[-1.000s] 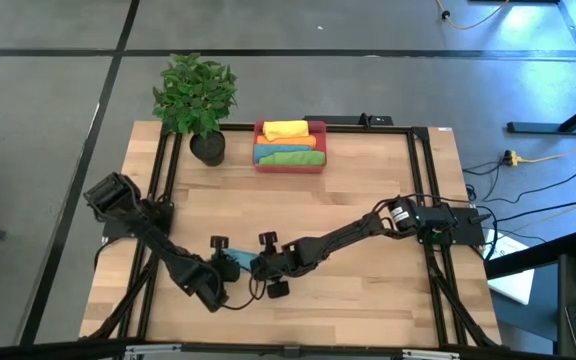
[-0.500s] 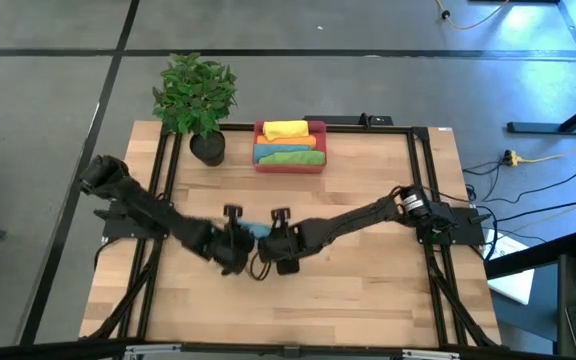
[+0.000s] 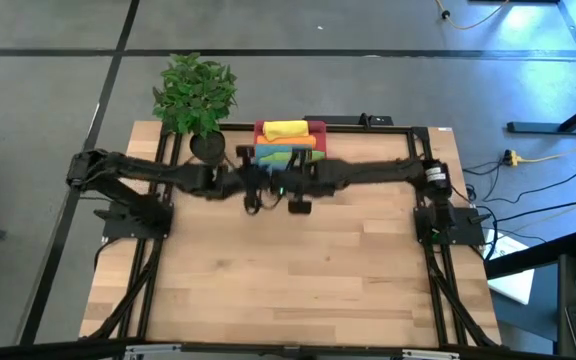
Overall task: Roll microfiber towels into tight, uniform cylinder then place into a basket
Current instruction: Put the rolled blue towel into the red bin
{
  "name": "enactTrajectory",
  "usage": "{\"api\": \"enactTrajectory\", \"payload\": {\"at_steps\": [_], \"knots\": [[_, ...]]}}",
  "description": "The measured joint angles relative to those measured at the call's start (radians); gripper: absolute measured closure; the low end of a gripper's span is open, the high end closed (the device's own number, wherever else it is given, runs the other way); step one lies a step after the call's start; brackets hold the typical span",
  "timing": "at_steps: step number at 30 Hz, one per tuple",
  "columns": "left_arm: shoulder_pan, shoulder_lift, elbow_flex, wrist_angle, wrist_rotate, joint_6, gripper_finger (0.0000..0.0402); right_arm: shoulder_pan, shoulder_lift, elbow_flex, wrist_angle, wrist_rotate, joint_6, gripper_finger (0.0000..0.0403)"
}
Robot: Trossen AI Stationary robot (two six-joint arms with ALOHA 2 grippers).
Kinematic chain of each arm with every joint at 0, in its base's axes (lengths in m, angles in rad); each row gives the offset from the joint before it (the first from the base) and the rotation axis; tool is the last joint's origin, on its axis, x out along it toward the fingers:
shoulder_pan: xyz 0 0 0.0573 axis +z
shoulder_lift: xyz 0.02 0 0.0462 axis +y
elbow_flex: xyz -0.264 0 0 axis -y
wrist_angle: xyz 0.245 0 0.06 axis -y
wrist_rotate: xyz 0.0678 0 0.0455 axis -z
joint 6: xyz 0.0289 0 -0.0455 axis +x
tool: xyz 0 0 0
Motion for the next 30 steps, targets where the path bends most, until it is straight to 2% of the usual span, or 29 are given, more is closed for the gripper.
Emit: {"api": "enactTrajectory", "payload": {"at_steps": [6, 14, 22, 30], "knots": [[0.235, 0.035, 0.004, 0.203, 0.201, 0.14, 0.0399, -0.165, -0.048, -0.033, 0.066, -0.107, -0.116, 0.0366], [0.465, 0.171, 0.003, 0.353, 0.471, 0.249, 0.0399, -0.394, -0.062, -0.211, 0.332, -0.283, -0.249, 0.0366], [0.57, 0.312, 0.006, 0.507, 0.55, 0.333, 0.0399, -0.532, -0.061, -0.328, 0.571, -0.343, -0.332, 0.0366], [0.595, 0.328, 0.005, 0.526, 0.617, 0.331, 0.0398, -0.577, -0.061, -0.339, 0.581, -0.427, -0.367, 0.0366]]}}
